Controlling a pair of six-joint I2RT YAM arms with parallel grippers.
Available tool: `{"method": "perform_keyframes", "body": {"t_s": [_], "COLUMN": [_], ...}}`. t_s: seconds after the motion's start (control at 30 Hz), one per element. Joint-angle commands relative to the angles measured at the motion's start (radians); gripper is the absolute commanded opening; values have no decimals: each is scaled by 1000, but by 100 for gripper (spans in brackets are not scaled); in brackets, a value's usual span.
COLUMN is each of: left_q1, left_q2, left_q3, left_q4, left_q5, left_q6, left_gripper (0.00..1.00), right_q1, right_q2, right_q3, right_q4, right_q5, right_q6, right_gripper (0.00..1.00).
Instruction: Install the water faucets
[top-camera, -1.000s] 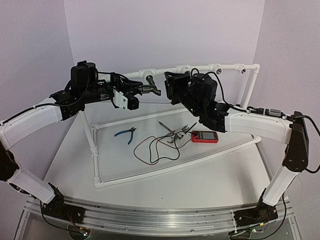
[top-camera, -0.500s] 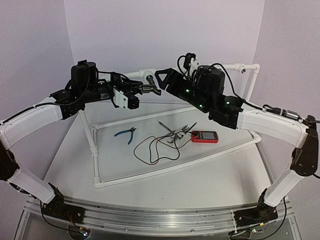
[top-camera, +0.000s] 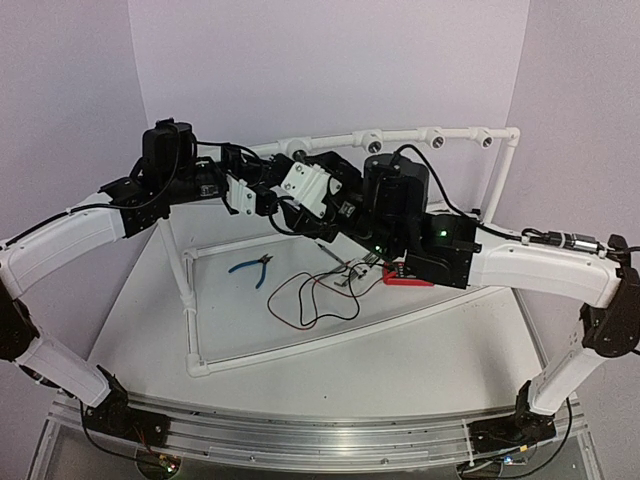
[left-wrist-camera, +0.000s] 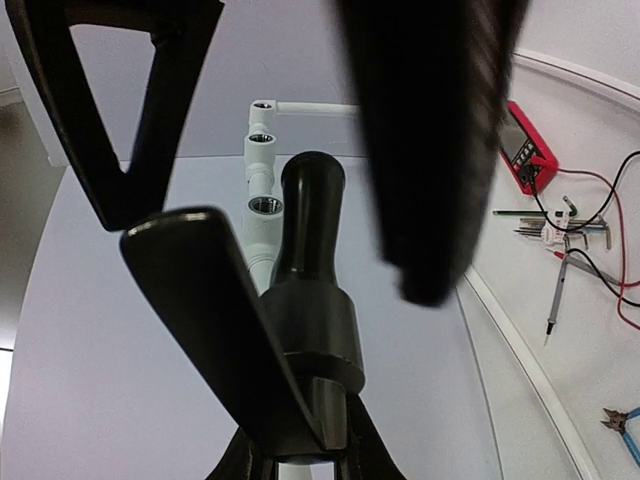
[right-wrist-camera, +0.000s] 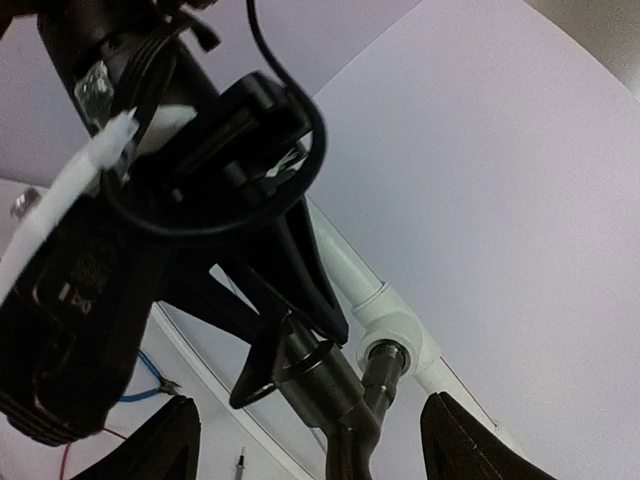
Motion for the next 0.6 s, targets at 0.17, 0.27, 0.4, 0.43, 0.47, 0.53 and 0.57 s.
{"method": "perform_keyframes", "body": {"t_s": [0.17,0.27,0.4,0.43,0.47,0.53,0.57], "left_q1": [-16,-16,-16,-16,-16,-16,-15], "left_q2": [18,22,20,17,16,14,13], "left_q3": [117,127,123,122,120,119,119], "left_q4": [134,134,128,127,124,122,122], "left_q5": [-3,-2,1,2,3,5,5], "left_q6": [-77,-84,-81,-82,-82,-82,-82], "left_gripper": [0,0,0,0,0,0,0], "right_q1": [1,-6,-40,-48,-55,-65,-71], "right_q2": [17,42,57,60,64,78,85], "right_q3": [-19,10,19,19,20,31,38], "right_q4": [125,126,128,129,130,135,139], "right_q5": [72,93,98,96,93,86,82], "right_q6": [-238,-277,-261,-259,-259,-254,-251], "right_gripper": [75,69,63,62,62,60,59]}}
